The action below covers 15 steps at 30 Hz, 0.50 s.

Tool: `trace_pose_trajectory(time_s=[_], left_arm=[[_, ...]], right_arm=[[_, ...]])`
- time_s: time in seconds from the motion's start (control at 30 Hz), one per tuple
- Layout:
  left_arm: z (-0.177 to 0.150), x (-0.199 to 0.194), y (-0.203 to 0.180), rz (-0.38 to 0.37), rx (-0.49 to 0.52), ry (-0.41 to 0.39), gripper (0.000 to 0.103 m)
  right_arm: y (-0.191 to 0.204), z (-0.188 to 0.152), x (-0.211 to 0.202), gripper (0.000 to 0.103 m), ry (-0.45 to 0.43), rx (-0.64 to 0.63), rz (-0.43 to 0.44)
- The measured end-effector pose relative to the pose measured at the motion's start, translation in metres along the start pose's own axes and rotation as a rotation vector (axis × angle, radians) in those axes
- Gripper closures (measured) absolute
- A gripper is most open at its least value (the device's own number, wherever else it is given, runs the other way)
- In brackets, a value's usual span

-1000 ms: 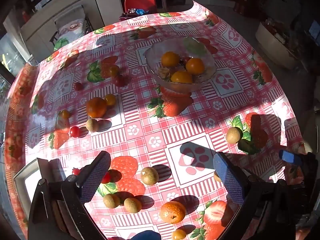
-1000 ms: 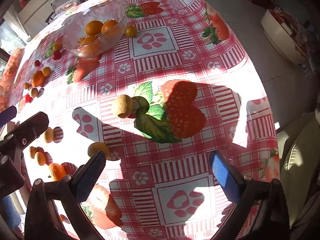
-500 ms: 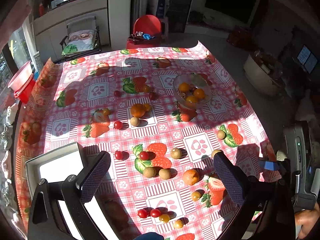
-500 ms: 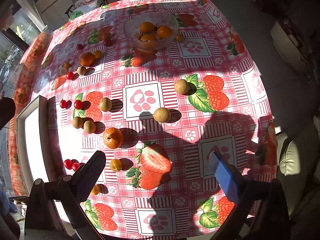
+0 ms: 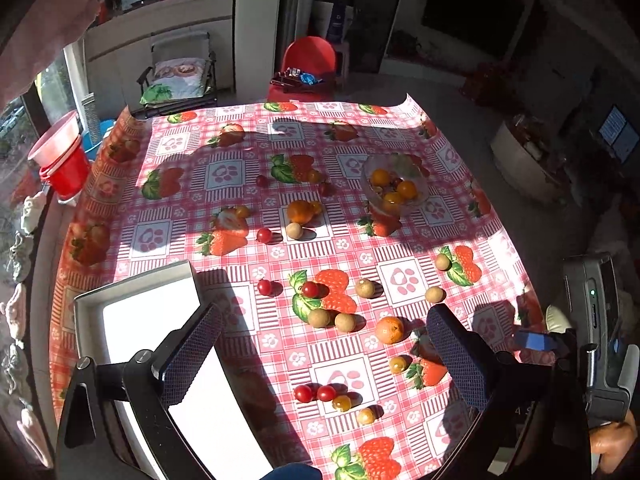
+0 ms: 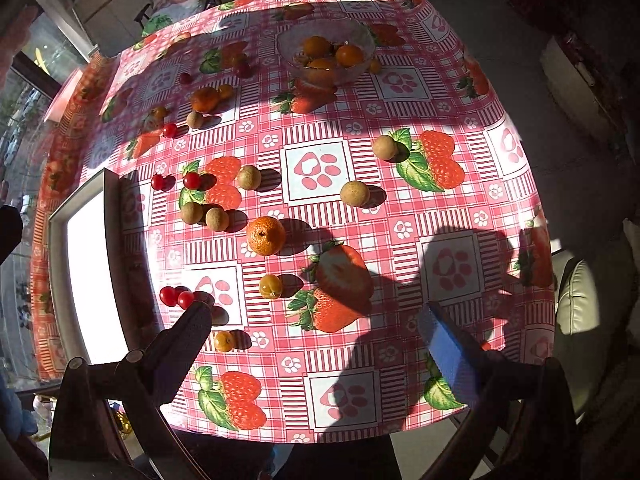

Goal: Organize fruits
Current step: 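Move both tools over the table toward the scattered fruits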

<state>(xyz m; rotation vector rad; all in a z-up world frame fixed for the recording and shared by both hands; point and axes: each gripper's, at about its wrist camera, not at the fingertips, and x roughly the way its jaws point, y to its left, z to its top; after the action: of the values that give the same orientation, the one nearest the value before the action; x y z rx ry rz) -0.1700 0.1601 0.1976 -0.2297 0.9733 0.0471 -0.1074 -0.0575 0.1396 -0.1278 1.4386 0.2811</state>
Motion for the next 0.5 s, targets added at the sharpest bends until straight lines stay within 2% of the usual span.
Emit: trace_pose_trajectory(time_s=[0.17, 0.23, 0.4, 0.5], left_arm=[[0.023, -0.007, 0.004, 0.027, -0.038, -0.062, 0.000], [0.028, -0.005, -0.003, 0.049, -0.037, -0.059, 0.000], [0.028, -0.002, -0.006, 0.037, -0.039, -0.020, 0.000], [0.027, 0.001, -0.007, 0.056, -0.023, 0.001, 0.000]], right_arm=[[0.017, 0.000, 0.002, 0.000, 0.000, -0.037, 0.002], [0.021, -0.001, 0.002, 0.000, 0.000, -0.050, 0.004], [0.020, 0.002, -0.003, 0.000, -0.013, -0.047, -0.001], [0.016, 0.006, -0.006, 0.000, -0.023, -0.032, -0.004]])
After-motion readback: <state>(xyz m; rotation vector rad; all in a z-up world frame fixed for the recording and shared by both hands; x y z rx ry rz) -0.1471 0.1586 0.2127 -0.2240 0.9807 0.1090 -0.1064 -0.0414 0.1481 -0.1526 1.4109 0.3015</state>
